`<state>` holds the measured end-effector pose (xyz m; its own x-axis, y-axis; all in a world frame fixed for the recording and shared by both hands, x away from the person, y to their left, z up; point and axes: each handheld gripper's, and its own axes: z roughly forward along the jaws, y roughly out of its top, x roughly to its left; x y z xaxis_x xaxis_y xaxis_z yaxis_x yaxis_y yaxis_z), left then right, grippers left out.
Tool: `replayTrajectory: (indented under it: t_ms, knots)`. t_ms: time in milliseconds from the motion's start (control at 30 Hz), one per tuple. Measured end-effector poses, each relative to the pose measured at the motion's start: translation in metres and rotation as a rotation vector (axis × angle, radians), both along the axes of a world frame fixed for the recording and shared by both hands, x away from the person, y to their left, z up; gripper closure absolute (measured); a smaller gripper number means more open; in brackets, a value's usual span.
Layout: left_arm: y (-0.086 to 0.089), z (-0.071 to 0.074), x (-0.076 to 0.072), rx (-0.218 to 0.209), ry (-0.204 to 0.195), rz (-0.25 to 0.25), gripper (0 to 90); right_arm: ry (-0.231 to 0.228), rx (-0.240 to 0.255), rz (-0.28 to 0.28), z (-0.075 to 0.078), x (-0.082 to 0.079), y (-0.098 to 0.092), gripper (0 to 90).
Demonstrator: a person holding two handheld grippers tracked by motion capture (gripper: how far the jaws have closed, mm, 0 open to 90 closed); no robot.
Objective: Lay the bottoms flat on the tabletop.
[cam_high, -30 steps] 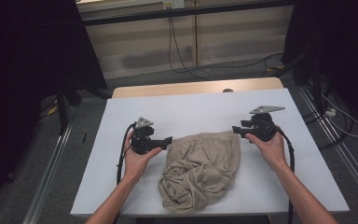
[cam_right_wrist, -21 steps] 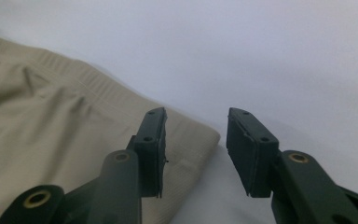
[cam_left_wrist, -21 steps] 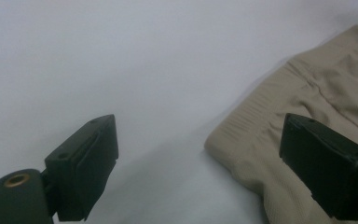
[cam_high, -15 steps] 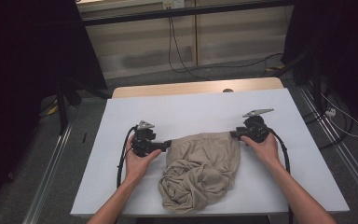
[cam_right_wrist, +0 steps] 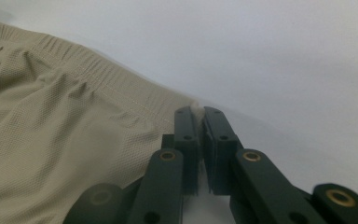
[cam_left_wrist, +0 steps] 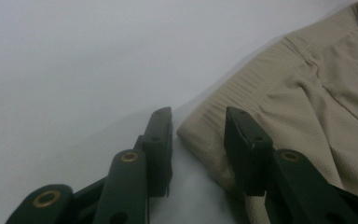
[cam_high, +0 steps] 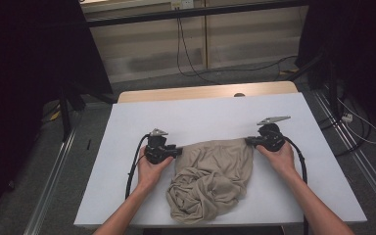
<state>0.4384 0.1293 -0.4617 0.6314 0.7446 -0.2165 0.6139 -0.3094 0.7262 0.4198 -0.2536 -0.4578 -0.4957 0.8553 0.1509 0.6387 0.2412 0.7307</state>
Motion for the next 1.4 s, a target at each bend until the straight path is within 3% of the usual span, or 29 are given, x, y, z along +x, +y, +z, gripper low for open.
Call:
replayTrajectory:
  t_ms: [167,267,367,467,533,667,800,1033,1100,1233,1400]
  knots:
    - [0.003,-0.002,-0.001,-0.042,0.027,0.012,68.1,-0.003,0.001,-0.009,-0.001,-0.004,-0.004,81.4]
    - [0.003,-0.002,-0.004,-0.031,0.017,-0.004,72.0,0.012,0.017,-0.019,-0.004,-0.003,-0.006,76.4]
    - [0.002,-0.002,-0.004,-0.034,0.025,-0.017,82.4,0.016,0.035,-0.017,-0.005,-0.003,-0.008,76.5]
    - [0.002,0.0,-0.004,-0.049,0.017,0.0,84.9,0.012,0.033,-0.011,-0.005,-0.004,-0.007,82.1]
    - [0.005,0.004,-0.004,-0.067,0.015,0.006,85.2,-0.002,0.021,-0.014,-0.004,-0.005,-0.004,83.8]
    - [0.011,0.01,-0.003,-0.08,-0.015,0.022,85.4,-0.049,0.067,-0.021,0.002,-0.008,-0.003,84.9]
    - [0.017,0.022,-0.005,-0.1,-0.065,0.037,85.4,-0.105,0.102,-0.023,0.014,-0.012,0.001,85.2]
    - [0.033,0.06,-0.016,-0.119,-0.204,0.033,85.5,-0.214,0.138,-0.012,0.044,-0.015,0.009,85.4]
    - [0.037,0.07,-0.015,-0.151,-0.226,0.036,85.5,-0.238,0.156,-0.005,0.054,-0.016,0.01,85.4]
    - [0.039,0.091,-0.015,-0.144,-0.284,0.025,85.5,-0.285,0.176,-0.002,0.075,-0.015,0.011,85.4]
    - [0.043,0.117,-0.012,-0.181,-0.343,0.033,85.5,-0.347,0.201,0.002,0.103,-0.015,0.011,85.4]
